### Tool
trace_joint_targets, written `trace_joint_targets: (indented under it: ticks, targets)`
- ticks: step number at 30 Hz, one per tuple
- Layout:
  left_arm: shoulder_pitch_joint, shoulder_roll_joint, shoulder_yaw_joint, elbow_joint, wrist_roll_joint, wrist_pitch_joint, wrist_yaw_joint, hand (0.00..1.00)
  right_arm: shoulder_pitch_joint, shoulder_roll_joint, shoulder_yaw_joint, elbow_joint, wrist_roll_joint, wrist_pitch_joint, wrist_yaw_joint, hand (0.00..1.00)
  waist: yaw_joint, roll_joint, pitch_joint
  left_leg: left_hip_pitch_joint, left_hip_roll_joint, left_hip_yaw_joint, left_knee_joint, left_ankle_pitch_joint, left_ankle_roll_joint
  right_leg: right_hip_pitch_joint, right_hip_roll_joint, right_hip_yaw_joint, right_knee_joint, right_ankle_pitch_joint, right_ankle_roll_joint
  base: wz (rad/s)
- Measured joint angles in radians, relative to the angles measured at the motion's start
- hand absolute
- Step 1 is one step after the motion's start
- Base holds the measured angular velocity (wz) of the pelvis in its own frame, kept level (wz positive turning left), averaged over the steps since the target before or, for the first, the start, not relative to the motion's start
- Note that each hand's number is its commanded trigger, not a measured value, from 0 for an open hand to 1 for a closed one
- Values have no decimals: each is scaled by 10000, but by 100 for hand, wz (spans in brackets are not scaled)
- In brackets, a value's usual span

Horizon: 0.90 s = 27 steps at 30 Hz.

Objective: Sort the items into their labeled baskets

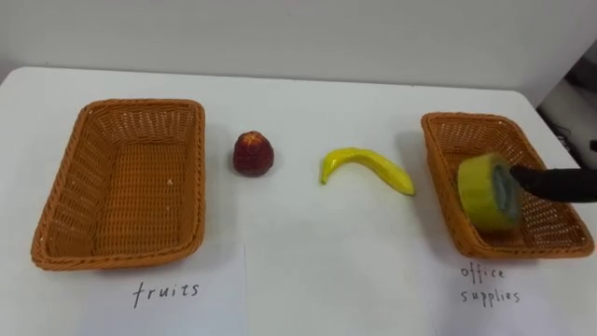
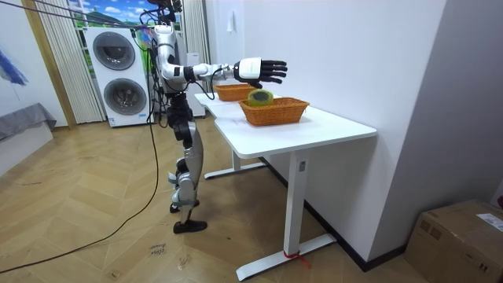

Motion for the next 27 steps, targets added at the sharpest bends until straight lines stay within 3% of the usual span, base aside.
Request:
trace_joint_targets:
  ticks: [12, 21, 27]
  targets:
    - [0, -10, 355, 4, -80, -4, -22, 0, -38, -24, -5, -42, -37, 0, 32, 0, 18, -47, 3, 14, 0, 2, 1, 0, 0, 9, 0, 1, 10, 0, 0, 0]
    - [-11, -13, 361, -15, -222, -26, -21, 0, -118, -577, -3, -149, -478, -1, 479, 0, 127, -43, 49, 94, 1, 24, -33, 0, 0, 42, 17, 104, 27, 0, 0, 0]
    - [-63, -7, 355, -43, -257, -90, -22, 0, -250, -623, 2, -840, -720, -8, 654, 0, 151, -43, 89, 137, 12, 40, -61, 0, 0, 20, 25, 123, 117, -2, 3, -3]
